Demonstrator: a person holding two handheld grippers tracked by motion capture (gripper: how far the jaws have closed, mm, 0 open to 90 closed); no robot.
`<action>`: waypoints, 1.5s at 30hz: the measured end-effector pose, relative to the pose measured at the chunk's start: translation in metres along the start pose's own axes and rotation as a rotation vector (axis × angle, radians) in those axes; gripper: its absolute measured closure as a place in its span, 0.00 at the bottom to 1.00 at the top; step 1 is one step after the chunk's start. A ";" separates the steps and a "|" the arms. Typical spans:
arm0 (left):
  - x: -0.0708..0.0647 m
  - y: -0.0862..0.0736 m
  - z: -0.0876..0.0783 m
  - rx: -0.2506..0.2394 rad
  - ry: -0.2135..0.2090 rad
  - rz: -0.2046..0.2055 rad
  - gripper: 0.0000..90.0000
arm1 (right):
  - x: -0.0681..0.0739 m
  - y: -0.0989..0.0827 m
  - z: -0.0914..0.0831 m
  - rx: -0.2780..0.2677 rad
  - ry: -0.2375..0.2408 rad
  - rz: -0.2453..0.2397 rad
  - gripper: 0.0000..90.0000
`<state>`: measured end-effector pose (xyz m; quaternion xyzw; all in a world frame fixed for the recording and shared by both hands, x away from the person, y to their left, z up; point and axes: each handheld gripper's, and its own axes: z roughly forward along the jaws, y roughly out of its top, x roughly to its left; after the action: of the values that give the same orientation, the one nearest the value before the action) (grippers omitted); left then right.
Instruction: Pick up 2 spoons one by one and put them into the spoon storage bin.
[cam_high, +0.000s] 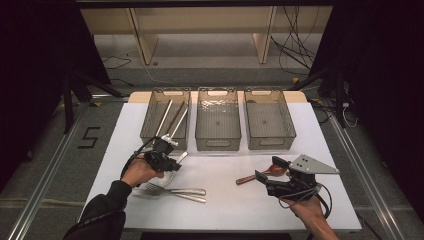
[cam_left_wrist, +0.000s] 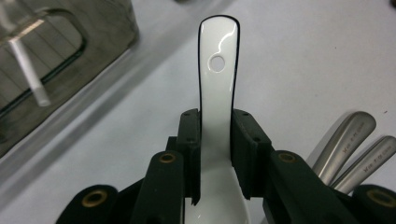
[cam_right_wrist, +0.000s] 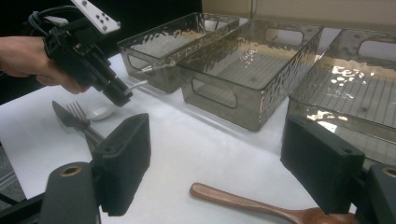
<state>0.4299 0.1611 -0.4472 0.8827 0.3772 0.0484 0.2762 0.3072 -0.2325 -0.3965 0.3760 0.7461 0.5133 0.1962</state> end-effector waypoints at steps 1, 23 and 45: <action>0.001 0.000 -0.002 -0.010 -0.003 -0.003 0.82 | 0.000 0.000 0.000 0.001 -0.001 0.002 0.28; -0.005 0.028 -0.034 -0.200 -0.091 -0.059 0.82 | 0.000 0.000 0.001 0.004 -0.001 0.005 0.28; 0.002 0.130 -0.039 -0.311 -0.021 -0.095 0.82 | -0.002 -0.001 0.000 -0.001 0.004 0.010 0.28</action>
<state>0.5029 0.1069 -0.3467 0.8109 0.4036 0.0839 0.4154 0.3082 -0.2348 -0.3973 0.3784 0.7444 0.5153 0.1924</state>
